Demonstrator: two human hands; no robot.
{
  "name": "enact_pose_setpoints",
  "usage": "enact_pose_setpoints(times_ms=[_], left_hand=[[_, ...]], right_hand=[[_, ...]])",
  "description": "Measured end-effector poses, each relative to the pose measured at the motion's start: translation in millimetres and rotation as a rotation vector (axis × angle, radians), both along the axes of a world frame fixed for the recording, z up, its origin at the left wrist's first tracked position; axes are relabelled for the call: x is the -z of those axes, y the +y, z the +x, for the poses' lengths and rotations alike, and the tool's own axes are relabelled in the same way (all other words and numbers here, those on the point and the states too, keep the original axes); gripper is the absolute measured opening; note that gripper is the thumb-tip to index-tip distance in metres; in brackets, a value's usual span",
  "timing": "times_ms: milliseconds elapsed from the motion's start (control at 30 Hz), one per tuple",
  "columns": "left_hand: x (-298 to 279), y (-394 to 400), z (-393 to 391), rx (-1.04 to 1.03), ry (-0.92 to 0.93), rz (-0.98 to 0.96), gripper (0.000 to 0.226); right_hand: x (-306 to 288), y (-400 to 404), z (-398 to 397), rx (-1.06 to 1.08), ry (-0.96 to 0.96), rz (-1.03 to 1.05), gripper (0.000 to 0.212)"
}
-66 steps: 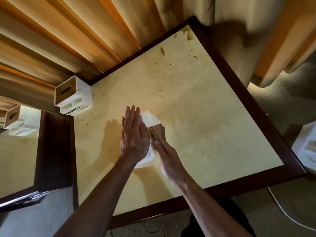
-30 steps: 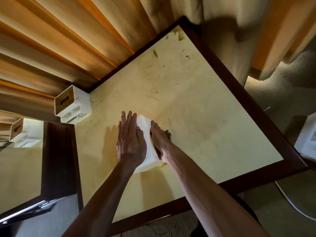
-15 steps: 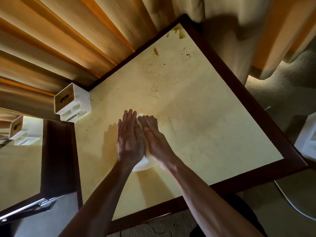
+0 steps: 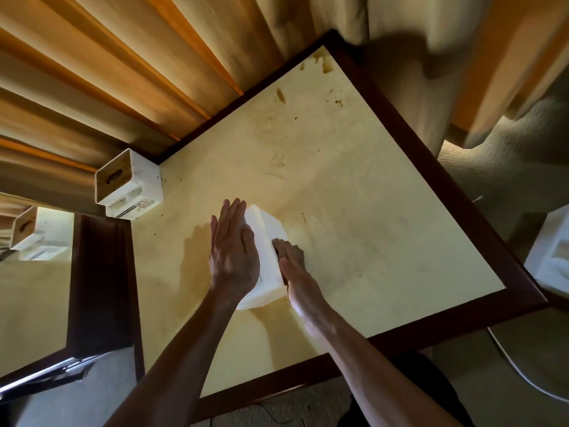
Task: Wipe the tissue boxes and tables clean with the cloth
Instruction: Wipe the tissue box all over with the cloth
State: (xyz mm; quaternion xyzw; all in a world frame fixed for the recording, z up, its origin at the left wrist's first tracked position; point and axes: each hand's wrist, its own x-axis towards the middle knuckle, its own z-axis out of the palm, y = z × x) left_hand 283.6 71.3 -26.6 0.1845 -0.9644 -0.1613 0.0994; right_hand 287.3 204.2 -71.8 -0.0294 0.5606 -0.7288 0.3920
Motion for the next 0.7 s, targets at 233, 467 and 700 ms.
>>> enact_pose_setpoints(times_ms=[233,467,700], left_hand=[[1.0,-2.9,0.8,-0.003,-0.018,0.016,0.054],[-2.1,-1.6,0.6,-0.014,-0.001,0.037,0.054],[-7.0,-0.7,0.4,-0.014,-0.07,0.04,0.054]], right_hand=[[15.7,-10.0,-12.4,-0.039,0.015,0.051,0.038],[13.5,-33.3,-51.2,-0.032,-0.075,0.105,0.045],[16.6,-30.8,-58.3,0.083,-0.012,0.066,0.04]])
